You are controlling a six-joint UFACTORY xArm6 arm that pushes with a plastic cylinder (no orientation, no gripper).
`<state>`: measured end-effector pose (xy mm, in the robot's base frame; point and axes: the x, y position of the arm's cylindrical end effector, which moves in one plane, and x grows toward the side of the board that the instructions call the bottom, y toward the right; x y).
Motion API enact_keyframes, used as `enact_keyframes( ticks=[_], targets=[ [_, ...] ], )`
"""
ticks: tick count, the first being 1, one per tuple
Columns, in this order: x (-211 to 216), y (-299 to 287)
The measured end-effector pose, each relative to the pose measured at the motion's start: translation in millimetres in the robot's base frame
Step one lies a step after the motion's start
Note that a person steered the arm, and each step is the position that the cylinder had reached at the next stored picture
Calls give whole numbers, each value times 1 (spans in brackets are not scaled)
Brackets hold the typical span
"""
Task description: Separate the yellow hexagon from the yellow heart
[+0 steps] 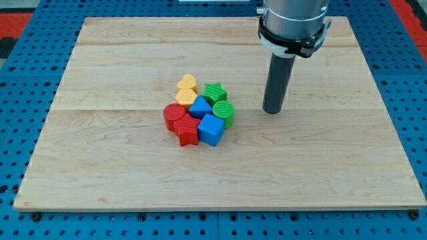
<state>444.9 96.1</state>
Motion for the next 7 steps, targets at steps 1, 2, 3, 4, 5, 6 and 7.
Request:
enact_keyframes(
  ticks=[1,2,3,4,5,6,7],
  targets=[
    [0,0],
    [1,0],
    [1,0],
    [1,4],
    [11,9],
    [33,-12],
    [52,-39]
  ],
)
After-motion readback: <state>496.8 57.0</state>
